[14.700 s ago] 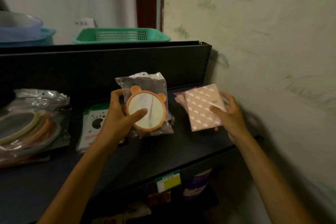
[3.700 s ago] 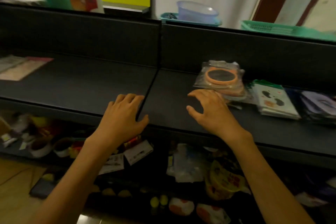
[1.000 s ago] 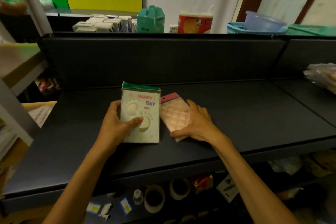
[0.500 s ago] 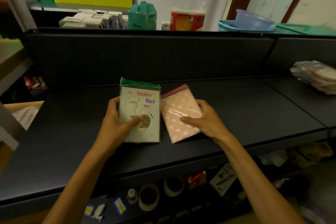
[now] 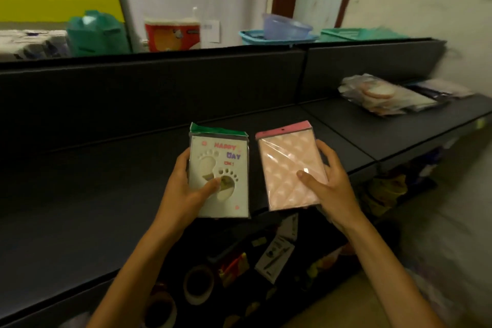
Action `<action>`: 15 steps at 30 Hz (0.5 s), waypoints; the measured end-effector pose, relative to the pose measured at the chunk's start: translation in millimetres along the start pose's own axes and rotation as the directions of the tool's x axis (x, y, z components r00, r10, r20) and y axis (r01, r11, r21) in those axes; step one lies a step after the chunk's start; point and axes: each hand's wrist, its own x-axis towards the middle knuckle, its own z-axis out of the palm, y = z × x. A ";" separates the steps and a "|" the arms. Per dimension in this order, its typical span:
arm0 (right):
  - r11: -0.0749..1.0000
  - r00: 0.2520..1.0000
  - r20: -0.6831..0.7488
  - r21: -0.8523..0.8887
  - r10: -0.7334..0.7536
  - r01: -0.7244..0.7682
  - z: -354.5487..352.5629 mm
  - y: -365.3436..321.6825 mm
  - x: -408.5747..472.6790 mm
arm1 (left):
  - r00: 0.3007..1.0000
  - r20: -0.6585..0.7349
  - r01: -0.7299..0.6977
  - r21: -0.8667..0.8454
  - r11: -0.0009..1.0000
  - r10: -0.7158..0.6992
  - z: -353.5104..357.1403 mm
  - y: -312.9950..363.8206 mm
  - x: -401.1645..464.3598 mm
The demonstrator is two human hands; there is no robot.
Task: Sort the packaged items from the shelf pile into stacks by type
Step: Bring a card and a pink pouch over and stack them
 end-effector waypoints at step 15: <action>1.000 0.949 -0.316 0.001 -0.004 0.005 -338.7 39.7 -5.4 | 0.967 0.245 -0.069 -0.041 0.997 0.076 340.5 48.1 23.7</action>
